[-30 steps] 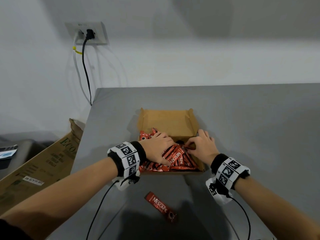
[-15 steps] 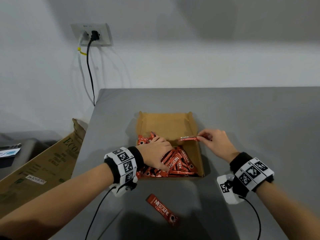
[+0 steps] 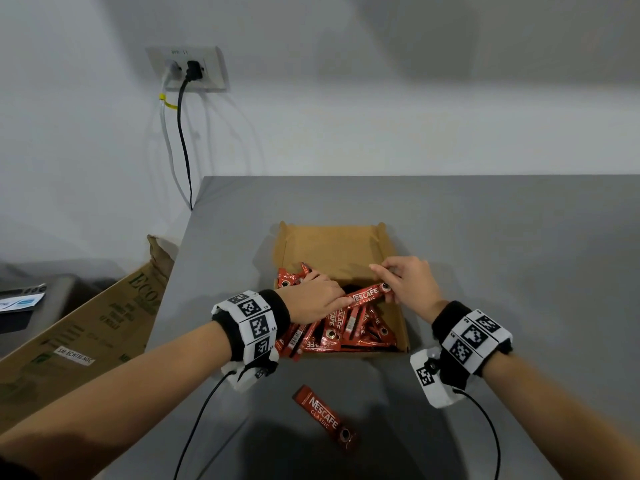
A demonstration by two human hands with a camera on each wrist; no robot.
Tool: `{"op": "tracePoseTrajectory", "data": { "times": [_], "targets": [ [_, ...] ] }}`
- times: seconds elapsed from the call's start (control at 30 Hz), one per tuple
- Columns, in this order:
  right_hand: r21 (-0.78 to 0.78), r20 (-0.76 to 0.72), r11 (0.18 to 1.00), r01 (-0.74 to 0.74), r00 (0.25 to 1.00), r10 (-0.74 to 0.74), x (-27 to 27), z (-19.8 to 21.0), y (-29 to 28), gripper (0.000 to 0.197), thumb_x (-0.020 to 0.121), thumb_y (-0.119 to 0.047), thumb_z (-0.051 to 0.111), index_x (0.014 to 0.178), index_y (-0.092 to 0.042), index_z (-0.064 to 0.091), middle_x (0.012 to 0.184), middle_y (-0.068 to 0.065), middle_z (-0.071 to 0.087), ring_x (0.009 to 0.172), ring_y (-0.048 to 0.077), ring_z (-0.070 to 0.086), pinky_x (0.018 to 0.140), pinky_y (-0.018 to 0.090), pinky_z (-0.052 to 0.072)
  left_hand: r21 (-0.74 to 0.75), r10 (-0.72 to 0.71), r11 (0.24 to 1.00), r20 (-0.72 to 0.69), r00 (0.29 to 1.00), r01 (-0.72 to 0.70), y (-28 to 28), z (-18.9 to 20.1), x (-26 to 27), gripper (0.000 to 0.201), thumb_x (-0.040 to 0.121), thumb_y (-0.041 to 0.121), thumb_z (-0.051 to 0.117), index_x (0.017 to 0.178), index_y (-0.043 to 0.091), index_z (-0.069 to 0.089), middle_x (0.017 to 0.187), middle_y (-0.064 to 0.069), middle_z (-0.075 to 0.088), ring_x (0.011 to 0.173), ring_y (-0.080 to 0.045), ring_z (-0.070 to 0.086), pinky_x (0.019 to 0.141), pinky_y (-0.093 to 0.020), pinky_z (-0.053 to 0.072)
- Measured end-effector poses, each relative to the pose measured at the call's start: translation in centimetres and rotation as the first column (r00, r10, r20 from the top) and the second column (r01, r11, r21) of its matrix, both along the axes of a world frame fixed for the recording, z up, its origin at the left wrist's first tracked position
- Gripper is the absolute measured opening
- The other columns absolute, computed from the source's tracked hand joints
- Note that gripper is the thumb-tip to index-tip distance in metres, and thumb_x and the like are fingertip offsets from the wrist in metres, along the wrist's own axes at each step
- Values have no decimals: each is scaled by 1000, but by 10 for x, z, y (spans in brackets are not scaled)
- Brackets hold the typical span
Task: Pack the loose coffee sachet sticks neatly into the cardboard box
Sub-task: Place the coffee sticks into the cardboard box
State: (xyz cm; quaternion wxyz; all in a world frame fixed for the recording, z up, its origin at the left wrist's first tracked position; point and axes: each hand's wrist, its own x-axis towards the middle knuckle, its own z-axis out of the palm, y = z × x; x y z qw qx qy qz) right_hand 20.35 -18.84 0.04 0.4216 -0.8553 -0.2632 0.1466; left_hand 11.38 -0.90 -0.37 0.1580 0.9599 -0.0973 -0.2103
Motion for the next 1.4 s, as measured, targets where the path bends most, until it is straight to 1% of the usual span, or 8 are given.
{"op": "tracePoseTrajectory", "data": {
  "times": [0.27, 0.47, 0.67, 0.8, 0.9, 1.1, 1.27, 1.4],
  "targets": [
    [-27, -114, 991, -133, 985, 129, -10, -3, -10, 19, 83, -26, 66, 76, -9, 68, 59, -8, 66, 48, 1, 58, 46, 10, 42, -173, 131, 978, 76, 988, -116, 0, 4, 2, 30, 101, 23, 36, 112, 9, 60, 105, -5, 64, 98, -18, 56, 101, -31, 30],
    [-282, -58, 905, -320, 947, 317, 0, 14, -19, 11, 81, -21, 70, 89, -14, 73, 82, -5, 69, 69, -4, 60, 61, 4, 45, -98, 119, 989, 52, 992, -114, -3, 8, 0, 32, 98, 31, 43, 117, 11, 59, 113, -4, 62, 109, -16, 51, 108, -32, 24],
    [-179, 234, 981, -69, 966, 111, 14, 21, -28, 7, 80, -14, 71, 85, -11, 74, 75, -2, 70, 62, -6, 58, 66, -1, 40, -35, 101, 994, 10, 995, -100, -2, 6, 1, 36, 94, 36, 49, 122, 14, 56, 123, -3, 56, 119, -18, 43, 111, -33, 18],
    [-427, 326, 897, -113, 906, 269, -1, -4, -10, 15, 86, -25, 64, 92, -15, 72, 91, 3, 69, 88, 15, 57, 78, 24, 43, -45, 99, 994, 22, 995, -98, -3, 7, 0, 37, 94, 36, 49, 122, 14, 56, 123, -3, 56, 119, -17, 43, 109, -32, 19],
    [-447, 453, 890, -93, 834, 314, -7, -8, 1, 11, 85, -22, 64, 87, -13, 71, 87, 4, 71, 88, 24, 58, 78, 35, 43, -24, 90, 996, 14, 996, -90, -2, 6, 0, 38, 94, 37, 49, 123, 14, 55, 125, -4, 52, 120, -18, 40, 110, -32, 19],
    [-643, 332, 750, -154, 826, 455, -5, -7, 9, 13, 90, -12, 49, 96, -11, 61, 99, 4, 66, 91, 26, 60, 77, 37, 49, 24, 26, 999, 36, 999, -27, -1, 3, 1, 39, 94, 38, 48, 124, 14, 54, 126, -1, 50, 119, -17, 42, 110, -32, 18],
    [-624, 341, 773, -112, 852, 398, -4, -3, 15, 13, 90, -15, 52, 96, -13, 63, 98, 4, 67, 91, 27, 61, 76, 37, 48, 104, -50, 994, 65, 997, 43, -1, -3, 1, 39, 96, 40, 43, 125, 16, 51, 129, 1, 52, 123, -15, 41, 113, -36, 15],
    [-662, 308, 740, -120, 856, 415, -8, -6, 20, 13, 91, -19, 53, 96, -12, 63, 99, 5, 67, 92, 26, 60, 78, 37, 49, 147, -71, 987, 50, 996, 63, -4, 0, 1, 52, 97, 40, 40, 143, 16, 32, 142, 0, 43, 131, -19, 34, 115, -40, 11]
  ]
}}
